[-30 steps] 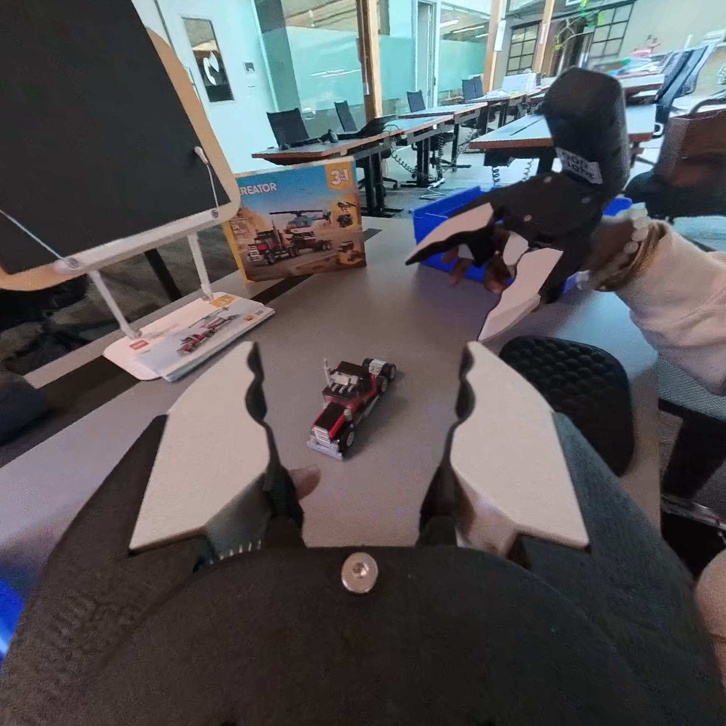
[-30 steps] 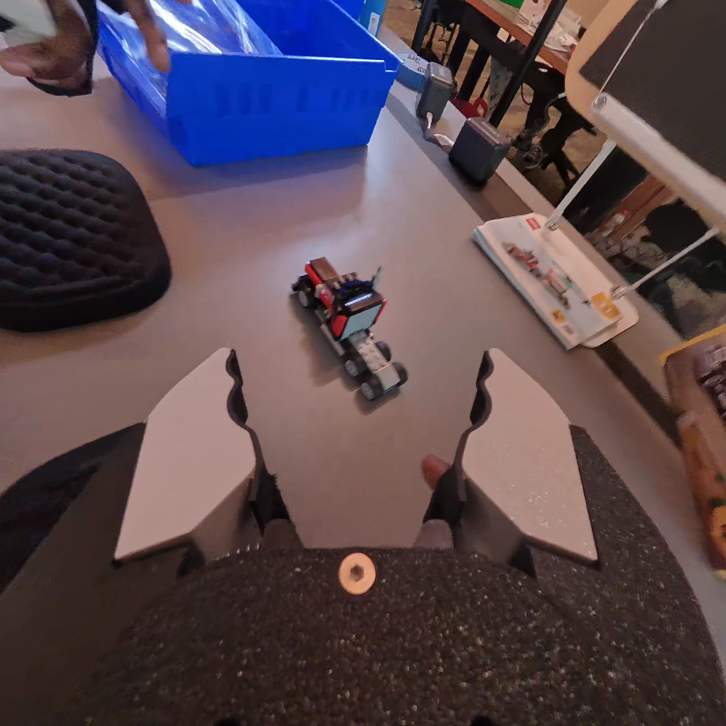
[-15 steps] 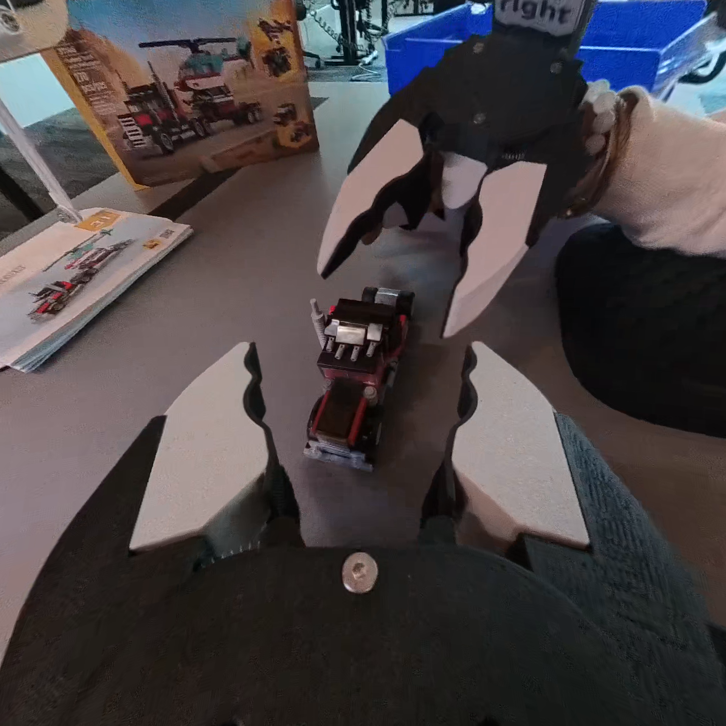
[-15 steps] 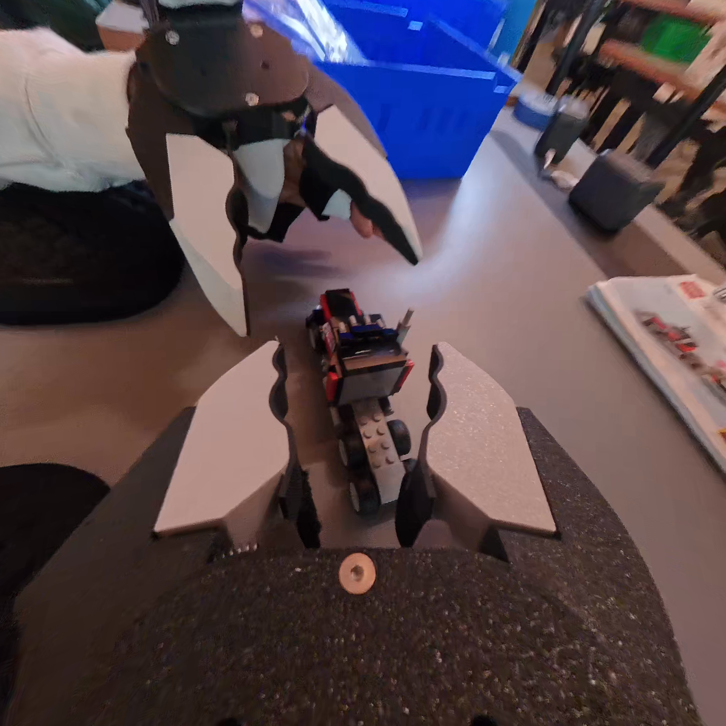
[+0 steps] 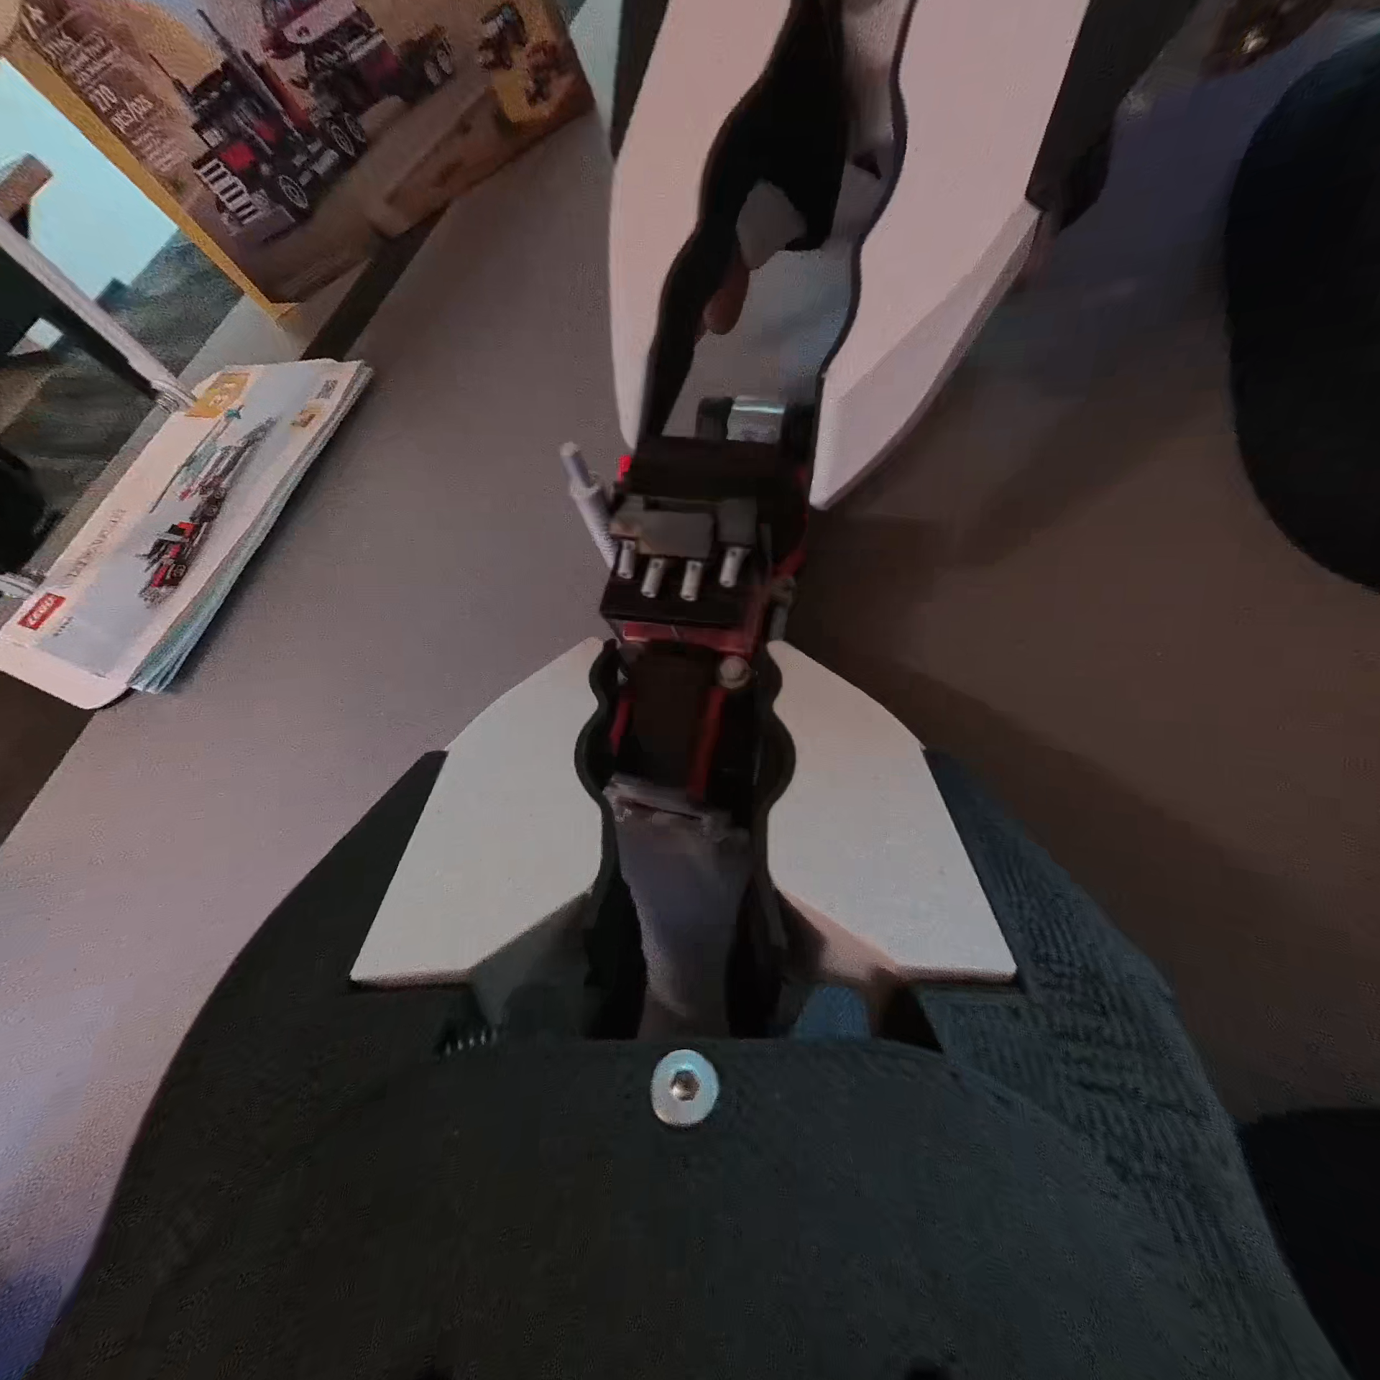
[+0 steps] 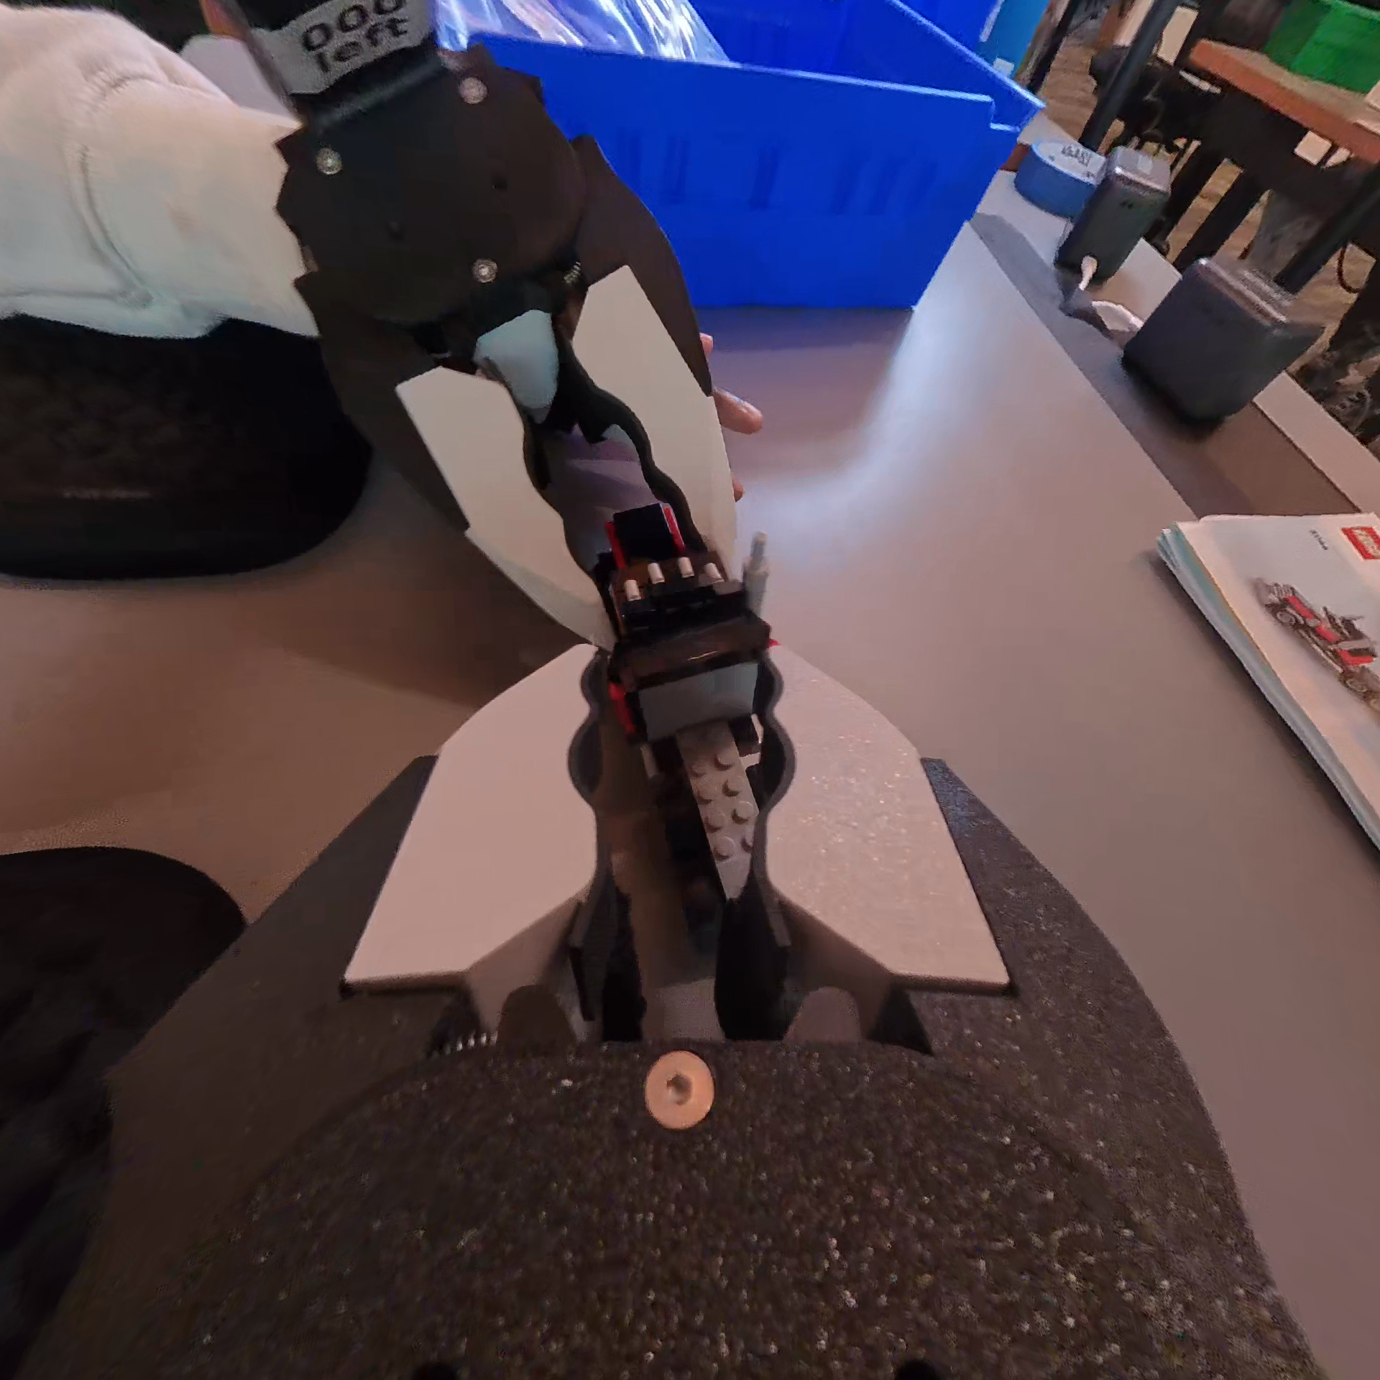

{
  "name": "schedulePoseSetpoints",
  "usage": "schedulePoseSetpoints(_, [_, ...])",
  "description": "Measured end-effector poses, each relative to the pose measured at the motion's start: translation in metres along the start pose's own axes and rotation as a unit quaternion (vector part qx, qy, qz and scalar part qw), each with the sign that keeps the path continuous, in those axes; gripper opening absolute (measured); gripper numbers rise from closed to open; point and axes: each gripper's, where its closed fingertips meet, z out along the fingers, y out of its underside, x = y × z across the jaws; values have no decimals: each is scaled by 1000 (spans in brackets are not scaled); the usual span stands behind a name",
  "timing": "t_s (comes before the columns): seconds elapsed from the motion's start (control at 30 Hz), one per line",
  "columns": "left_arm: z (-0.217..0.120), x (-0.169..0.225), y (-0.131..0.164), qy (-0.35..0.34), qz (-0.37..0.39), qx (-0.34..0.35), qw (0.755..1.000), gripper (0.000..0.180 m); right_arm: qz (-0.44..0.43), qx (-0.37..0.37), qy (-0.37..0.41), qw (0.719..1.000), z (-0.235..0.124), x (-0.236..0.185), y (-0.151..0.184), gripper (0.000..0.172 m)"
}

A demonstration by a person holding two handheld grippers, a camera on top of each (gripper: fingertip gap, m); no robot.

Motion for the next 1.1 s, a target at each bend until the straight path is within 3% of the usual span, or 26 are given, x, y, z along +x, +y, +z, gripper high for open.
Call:
schedulePoseSetpoints(0.1, [-10, 8, -5, 38, -35, 19, 998, 34, -7, -5, -22, 1000, -4, -9, 0, 28])
schedulePoseSetpoints(0.27, [-10, 11, -6, 39, -23, 12, 999, 34, -20, -25, -25, 999, -2, -12, 5, 32])
schedulePoseSetpoints(0.43, [-11, 10, -5, 34, -25, -3, 999, 34, -30, -25, -21, 999, -6, -11, 2, 21])
schedulePoseSetpoints(0.67, [-11, 9, -3, 30, -24, -10, 999, 34, 0, 3, -4, 1000, -15, -3, -8, 30])
schedulePoseSetpoints(0.83, [-8, 8, -4, 15, -13, -6, 1000, 50, 47, 20, -16, 999, -6, -5, -12, 38])
schedulePoseSetpoints(1.1, [4, 11, -17, -2, -11, 23, 1000, 59, 100, 0, 3, 995, 0, 0, -10, 36])
